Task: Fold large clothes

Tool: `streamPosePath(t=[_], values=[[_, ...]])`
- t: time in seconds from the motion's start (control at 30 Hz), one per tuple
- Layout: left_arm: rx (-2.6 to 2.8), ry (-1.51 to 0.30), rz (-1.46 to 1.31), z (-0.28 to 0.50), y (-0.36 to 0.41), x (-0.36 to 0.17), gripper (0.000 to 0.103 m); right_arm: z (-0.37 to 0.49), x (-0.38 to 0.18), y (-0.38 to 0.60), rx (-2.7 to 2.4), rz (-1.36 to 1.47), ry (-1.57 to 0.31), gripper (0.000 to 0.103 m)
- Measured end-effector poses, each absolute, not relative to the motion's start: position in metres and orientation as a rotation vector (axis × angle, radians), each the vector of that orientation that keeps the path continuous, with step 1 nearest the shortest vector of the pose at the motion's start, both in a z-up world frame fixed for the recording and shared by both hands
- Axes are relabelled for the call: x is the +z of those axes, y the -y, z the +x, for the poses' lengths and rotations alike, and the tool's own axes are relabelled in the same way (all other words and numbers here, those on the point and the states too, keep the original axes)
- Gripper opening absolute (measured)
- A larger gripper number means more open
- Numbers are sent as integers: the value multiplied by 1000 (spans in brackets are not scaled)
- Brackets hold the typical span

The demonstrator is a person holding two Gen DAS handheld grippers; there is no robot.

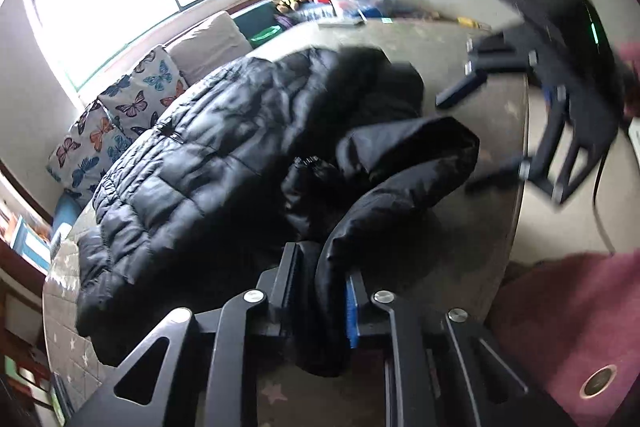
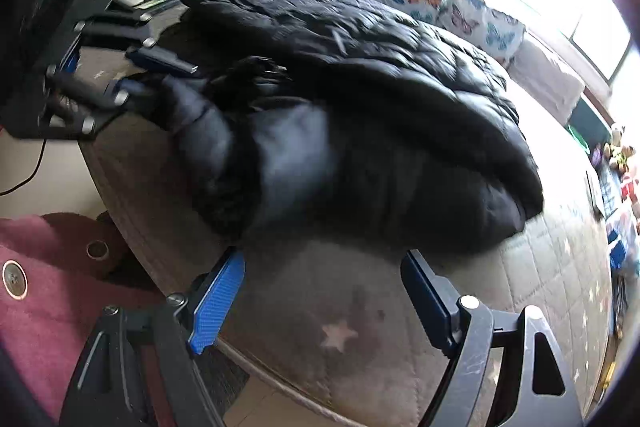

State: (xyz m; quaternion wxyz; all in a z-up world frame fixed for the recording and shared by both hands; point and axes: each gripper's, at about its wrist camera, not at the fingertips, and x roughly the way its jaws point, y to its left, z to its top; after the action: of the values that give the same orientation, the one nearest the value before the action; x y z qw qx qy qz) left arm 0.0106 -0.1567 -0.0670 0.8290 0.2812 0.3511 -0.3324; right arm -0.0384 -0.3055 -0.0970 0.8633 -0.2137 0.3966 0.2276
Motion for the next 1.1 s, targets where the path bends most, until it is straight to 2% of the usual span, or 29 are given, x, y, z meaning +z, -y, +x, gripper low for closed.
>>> streamPosePath(t=[0.13, 0.17, 0.23, 0.3, 0.4, 0.43, 0.5, 0.57, 0.73, 1.03, 1.07, 1.1], values=[[-714, -757, 526, 22, 150, -46, 19, -33, -88, 287, 483, -456, -741, 87], [-716, -760, 507, 26, 148, -41, 19, -30, -86, 285, 486, -448, -725, 84], [-726, -772, 480, 32, 145, -36, 19, -22, -79, 280, 480, -427, -697, 72], [-717, -781, 466, 31, 141, -33, 20, -10, -73, 277, 479, -399, -712, 45], [-712, -786, 454, 26, 130, -28, 24, 2, -60, 278, 492, -346, -713, 32], [-716, -774, 448, 21, 125, -26, 30, 4, -56, 279, 497, -328, -712, 31], [-699, -744, 443, 13, 113, -22, 57, 8, -44, 278, 490, -309, -707, 27], [-666, -704, 433, 3, 96, -19, 71, 10, -36, 280, 484, -286, -697, 26], [-562, -656, 468, -13, 69, -24, 73, 13, -12, 288, 469, -218, -644, 23], [-417, -560, 649, 9, 80, -63, 73, 23, -7, 287, 454, -187, -618, 21], [-405, -541, 689, 10, 84, -68, 70, 25, -8, 288, 456, -182, -619, 21], [-391, -522, 731, 10, 88, -73, 58, 25, -8, 288, 455, -176, -619, 21]])
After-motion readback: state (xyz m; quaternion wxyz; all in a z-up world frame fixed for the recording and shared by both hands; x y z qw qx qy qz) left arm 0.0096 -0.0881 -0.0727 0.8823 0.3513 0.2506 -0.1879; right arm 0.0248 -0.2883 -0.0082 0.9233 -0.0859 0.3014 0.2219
